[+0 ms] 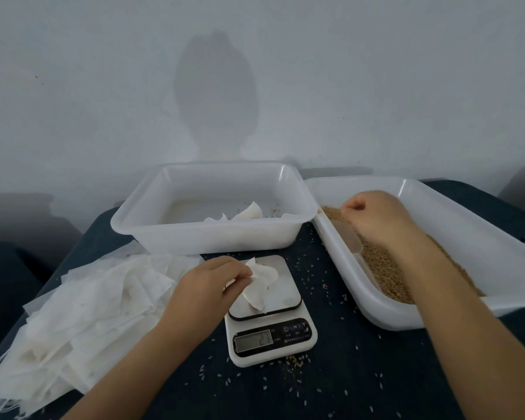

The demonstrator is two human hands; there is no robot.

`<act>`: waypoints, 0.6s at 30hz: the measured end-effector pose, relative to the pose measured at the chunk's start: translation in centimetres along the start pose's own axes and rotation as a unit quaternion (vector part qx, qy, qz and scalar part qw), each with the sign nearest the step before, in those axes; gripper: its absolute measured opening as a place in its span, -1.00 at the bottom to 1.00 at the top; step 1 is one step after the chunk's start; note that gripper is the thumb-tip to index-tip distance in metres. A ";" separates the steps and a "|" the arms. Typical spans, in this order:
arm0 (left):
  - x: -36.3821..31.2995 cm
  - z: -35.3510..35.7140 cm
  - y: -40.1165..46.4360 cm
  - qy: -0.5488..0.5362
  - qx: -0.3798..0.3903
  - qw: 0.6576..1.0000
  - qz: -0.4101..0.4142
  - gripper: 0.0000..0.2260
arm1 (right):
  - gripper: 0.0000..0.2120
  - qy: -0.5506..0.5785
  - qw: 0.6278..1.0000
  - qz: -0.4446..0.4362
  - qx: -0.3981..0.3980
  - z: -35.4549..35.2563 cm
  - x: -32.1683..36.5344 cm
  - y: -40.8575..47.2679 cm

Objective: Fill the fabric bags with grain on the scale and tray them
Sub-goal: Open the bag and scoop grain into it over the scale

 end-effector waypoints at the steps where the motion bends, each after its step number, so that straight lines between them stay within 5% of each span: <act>1: 0.1 0.0 0.1 0.000 0.002 1.000 -0.006 -0.96 | -0.76 -0.057 0.998 0.028 0.019 0.0 -1.2 0.9; 6: 0.6 0.4 0.5 -0.006 0.010 0.999 -0.031 -0.97 | -0.74 -0.235 0.951 0.104 0.172 2.2 -4.6 1.1; 18: 0.8 1.9 1.0 -0.020 0.036 0.997 -0.060 -0.94 | -0.83 -0.254 0.925 0.172 0.224 4.6 -6.9 0.2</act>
Point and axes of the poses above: each hand's wrist, its own y-axis towards the middle knuckle, its own z-axis out of the palm, x = y × z, the point moved 8 cm from there along y, towards the middle knuckle, and after that the axes turned 9 degrees about y, right-handed, at the moved point
